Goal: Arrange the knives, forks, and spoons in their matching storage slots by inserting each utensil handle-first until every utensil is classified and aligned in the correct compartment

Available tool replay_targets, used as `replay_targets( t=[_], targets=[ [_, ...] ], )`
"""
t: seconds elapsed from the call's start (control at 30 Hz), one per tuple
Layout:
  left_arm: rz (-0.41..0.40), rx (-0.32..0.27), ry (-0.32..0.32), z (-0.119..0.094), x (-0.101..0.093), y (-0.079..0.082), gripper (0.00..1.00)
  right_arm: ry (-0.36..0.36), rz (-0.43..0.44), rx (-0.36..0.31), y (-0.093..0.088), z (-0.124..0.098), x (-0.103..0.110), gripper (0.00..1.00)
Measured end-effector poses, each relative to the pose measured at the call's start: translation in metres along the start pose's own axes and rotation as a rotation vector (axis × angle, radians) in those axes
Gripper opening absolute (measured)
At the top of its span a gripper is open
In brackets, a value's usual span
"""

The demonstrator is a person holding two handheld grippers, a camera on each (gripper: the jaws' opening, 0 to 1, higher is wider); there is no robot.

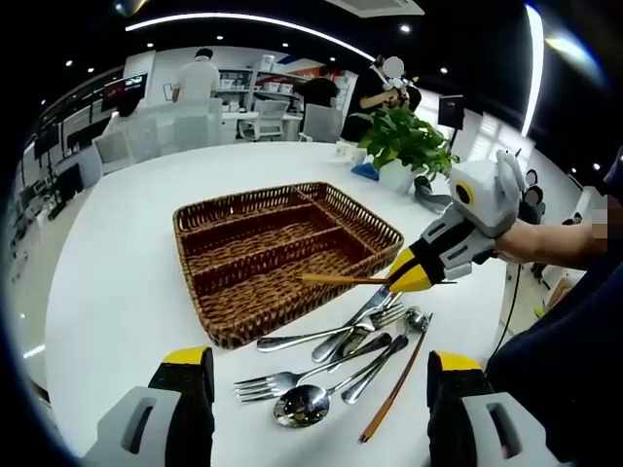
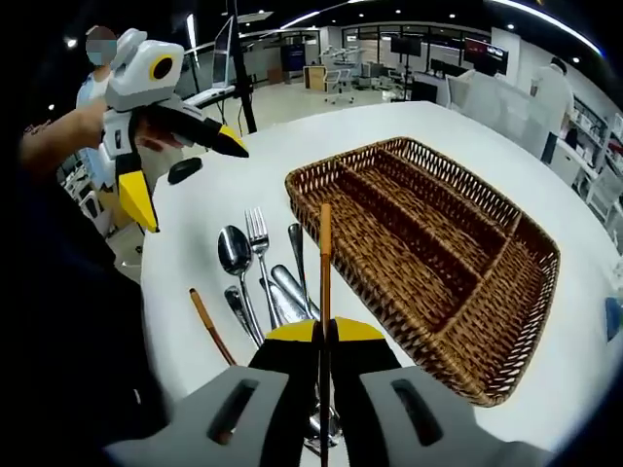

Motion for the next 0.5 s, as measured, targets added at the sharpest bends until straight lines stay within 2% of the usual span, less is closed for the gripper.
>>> replay_targets(
  t=[0.5],
  targets=[
    [-0.004, -0.009, -0.008, 0.001, 0.003, 0.002, 0.95, -0.112, 0.096, -0.008, 0.001, -0.002, -0.035, 0.03]
  ],
)
Point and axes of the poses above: the point that each gripper's makers call its tool centre point, and the gripper's own axes: z roughly forward along the fingers, x roughly to its left, y roughly out of its top, the point moved 10 cm from there along -z, roughly backward along the fingers, and after that the axes turned 1 degree about -x, right-handed, at the moved point
